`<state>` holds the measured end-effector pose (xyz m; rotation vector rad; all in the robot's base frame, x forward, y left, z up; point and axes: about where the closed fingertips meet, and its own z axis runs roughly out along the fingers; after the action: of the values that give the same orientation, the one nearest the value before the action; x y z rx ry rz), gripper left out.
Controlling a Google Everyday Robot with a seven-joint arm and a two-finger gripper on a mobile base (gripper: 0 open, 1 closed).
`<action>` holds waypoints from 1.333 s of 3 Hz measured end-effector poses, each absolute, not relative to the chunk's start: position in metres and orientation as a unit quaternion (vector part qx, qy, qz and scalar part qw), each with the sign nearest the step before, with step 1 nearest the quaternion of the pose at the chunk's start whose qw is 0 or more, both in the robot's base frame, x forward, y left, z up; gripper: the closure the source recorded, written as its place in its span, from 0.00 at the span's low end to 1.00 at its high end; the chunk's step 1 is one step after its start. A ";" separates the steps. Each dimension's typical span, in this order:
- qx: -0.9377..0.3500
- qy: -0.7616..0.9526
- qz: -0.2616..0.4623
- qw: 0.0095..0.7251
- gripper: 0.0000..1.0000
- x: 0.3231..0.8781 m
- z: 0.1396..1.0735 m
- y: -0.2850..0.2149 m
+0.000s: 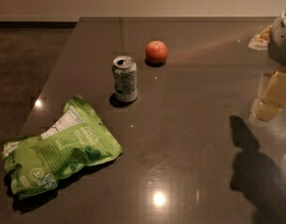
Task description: Move 7up can near apple
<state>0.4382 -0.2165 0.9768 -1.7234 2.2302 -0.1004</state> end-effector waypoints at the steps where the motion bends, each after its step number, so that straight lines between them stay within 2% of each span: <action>1: -0.603 0.781 -0.035 0.160 0.00 0.438 0.977 -0.216; 2: -0.603 0.780 -0.026 0.167 0.00 0.454 0.973 -0.210; 4: -0.612 0.760 0.026 0.216 0.00 0.502 0.957 -0.146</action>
Offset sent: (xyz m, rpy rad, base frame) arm 0.0368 0.0129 -0.0125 0.0517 0.0204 0.0104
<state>0.5018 -0.1455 0.9567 -1.6964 2.1067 0.0733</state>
